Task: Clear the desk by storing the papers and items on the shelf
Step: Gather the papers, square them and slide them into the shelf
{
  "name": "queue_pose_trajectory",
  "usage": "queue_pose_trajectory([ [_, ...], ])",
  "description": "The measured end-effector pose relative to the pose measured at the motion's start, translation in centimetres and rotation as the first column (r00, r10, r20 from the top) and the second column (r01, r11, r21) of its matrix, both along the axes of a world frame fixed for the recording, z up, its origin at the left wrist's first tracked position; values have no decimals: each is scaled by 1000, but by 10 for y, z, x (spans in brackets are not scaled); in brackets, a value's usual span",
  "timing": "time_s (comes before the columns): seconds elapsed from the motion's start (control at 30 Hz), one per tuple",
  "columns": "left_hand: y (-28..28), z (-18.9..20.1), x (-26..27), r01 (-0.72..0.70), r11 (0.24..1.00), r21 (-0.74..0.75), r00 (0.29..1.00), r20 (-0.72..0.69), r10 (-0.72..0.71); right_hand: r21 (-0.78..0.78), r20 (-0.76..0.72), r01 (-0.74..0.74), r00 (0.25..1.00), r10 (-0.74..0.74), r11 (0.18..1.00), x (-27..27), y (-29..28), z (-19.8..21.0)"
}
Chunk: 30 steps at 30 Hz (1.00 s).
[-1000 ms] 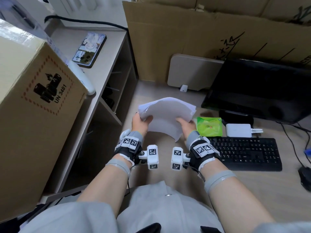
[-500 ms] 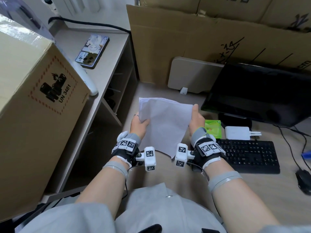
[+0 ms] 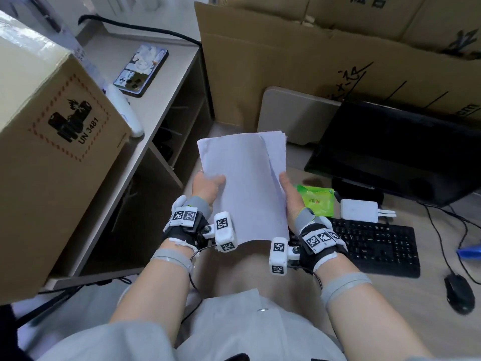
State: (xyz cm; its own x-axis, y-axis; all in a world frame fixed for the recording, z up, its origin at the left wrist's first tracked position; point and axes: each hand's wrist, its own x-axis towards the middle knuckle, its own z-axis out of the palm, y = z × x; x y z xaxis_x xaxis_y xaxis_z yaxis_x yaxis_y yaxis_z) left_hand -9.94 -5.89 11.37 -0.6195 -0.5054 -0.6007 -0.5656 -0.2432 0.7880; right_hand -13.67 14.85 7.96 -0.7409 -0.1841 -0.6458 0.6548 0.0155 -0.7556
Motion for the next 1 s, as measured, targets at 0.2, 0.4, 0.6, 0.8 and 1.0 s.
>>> queue_pose_trajectory([
  [0.2, 19, -1, 14, -34, 992, -122, 996, 76, 44, 105, -111, -163, 978, 174, 981, 4, 11, 10],
  [0.4, 40, 8, 32, -32, 994, -106, 995, 93, 42, 186, -127, -175, 972, 200, 967, 3, 28, 8],
  [0.6, 48, -4, 58, 52, 996, -75, 976, 213, -35, 56, -124, -8, 992, 15, 998, -4, 28, -2],
  [0.8, 34, -14, 52, 40, 990, -136, 982, 186, -14, 27, 9, -33, 999, 33, 999, -2, 14, 1],
  [1.0, -2, -36, 28, 201, 978, -59, 944, 279, -177, 265, -109, -154, 976, 188, 952, -22, -14, -10],
])
